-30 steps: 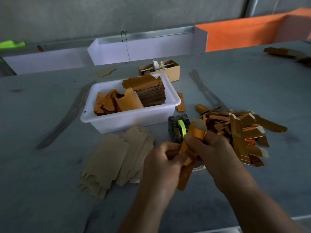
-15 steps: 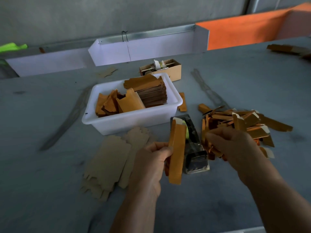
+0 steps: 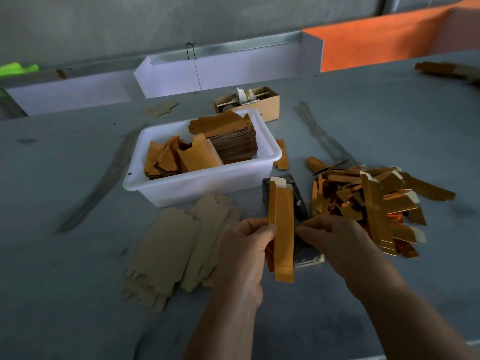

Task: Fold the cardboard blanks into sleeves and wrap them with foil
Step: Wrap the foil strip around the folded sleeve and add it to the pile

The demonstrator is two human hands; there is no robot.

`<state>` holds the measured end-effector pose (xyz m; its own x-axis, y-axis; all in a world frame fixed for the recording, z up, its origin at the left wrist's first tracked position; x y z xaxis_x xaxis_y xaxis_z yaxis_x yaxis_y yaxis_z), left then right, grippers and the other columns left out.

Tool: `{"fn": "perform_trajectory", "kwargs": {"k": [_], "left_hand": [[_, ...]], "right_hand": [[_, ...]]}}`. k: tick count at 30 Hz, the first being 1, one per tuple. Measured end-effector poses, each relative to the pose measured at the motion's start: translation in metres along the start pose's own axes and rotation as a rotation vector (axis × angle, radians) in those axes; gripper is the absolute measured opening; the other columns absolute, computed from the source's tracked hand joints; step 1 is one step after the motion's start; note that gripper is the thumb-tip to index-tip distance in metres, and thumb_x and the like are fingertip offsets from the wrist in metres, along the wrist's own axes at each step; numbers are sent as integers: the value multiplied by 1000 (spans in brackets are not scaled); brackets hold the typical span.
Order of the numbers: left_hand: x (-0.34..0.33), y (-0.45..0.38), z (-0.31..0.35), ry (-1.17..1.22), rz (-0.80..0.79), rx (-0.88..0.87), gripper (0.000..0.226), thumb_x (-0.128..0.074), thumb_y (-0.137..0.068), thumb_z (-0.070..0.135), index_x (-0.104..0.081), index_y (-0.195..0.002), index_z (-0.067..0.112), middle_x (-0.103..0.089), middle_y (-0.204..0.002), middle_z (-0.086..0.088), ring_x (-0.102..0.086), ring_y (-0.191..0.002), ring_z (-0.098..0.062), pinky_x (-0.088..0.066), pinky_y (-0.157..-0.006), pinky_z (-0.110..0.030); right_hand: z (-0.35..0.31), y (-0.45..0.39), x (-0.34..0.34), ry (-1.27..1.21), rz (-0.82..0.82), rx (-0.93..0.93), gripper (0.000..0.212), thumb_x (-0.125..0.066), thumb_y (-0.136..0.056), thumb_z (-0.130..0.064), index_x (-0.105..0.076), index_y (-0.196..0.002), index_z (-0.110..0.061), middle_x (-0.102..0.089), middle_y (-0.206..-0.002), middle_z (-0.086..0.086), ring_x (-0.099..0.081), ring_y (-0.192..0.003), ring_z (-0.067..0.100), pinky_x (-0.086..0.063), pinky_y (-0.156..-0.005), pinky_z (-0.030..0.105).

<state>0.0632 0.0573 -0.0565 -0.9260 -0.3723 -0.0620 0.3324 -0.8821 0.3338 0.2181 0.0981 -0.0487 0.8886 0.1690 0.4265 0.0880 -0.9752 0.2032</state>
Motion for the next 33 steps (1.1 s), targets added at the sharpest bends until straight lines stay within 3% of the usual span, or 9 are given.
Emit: {"fn": "perform_trajectory", "kwargs": {"k": [3,6,8,10,15,21,26,30,33], "left_hand": [[-3,0,1,-3,-3,-11,13,-63,-87,12,-68,-75,15,-67,-61,3,-60,-54,-7,-43,-49,-22],[-4,-1,2,13,-3,-14,15,-63,-87,11,-67,-74,15,-66,-58,4,-58,-50,-6,-44,-45,-20],[-2,-1,3,9,-4,-24,15,-63,-87,12,-67,-74,15,-66,-58,4,-58,-51,-6,-45,-47,-21],[0,-1,2,15,-5,-31,16,-63,-88,12,-68,-73,16,-67,-61,4,-60,-54,-7,-46,-52,-23],[-1,0,-2,25,-12,-30,17,-63,-88,11,-67,-73,16,-65,-55,5,-56,-47,-6,-42,-44,-20],[-12,2,5,-22,-41,-81,13,-65,-87,12,-66,-75,15,-63,-52,9,-53,-42,1,-39,-39,-13],[-25,6,9,-62,-95,-154,6,-65,-87,13,-66,-82,15,-66,-58,10,-58,-47,3,-40,-40,-11],[-30,6,9,-128,-152,-199,3,-63,-89,14,-65,-89,13,-65,-68,8,-59,-52,5,-40,-43,-8],[-31,4,9,-216,-173,-226,2,-63,-89,22,-65,-90,21,-67,-76,6,-63,-59,3,-42,-46,-8]], "right_hand": [[-9,1,6,74,118,89,7,-64,-85,-20,-66,-78,-20,-64,-103,-1,-60,-92,16,-52,-82,39],[-12,6,12,-132,220,110,8,-64,-84,-22,-66,-77,-24,-51,-125,-8,-49,-113,13,-45,-83,27],[-6,9,14,-219,219,85,9,-63,-86,-22,-65,-77,-24,-51,-127,-8,-49,-114,12,-41,-81,22],[-1,12,13,-157,199,86,10,-62,-86,-23,-65,-76,-22,-52,-127,-7,-49,-110,10,-40,-77,20],[2,22,12,42,228,125,18,-62,-85,-21,-60,-67,-23,-53,-125,-4,-52,-110,14,-43,-84,30],[4,27,14,97,295,146,18,-62,-86,-18,-62,-68,-17,-53,-123,-6,-53,-105,12,-42,-78,23],[6,32,14,96,346,158,17,-62,-87,-21,-64,-71,-15,-52,-119,-7,-54,-95,8,-36,-66,7],[9,36,11,53,350,169,11,-62,-88,-22,-65,-78,-18,-52,-125,-3,-58,-103,15,-50,-80,25],[12,37,11,43,362,157,9,-64,-87,-23,-65,-79,-20,-52,-125,-4,-58,-106,14,-50,-81,26]]}}
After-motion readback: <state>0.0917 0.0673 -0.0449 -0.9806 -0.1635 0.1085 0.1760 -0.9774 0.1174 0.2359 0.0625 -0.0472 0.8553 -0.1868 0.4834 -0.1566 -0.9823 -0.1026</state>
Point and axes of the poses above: each hand's wrist, its own y-axis away from the middle knuckle, its own x-axis out of the back of the hand, z = x × y, the point moved 9 cm from there along -y, towards the middle knuckle
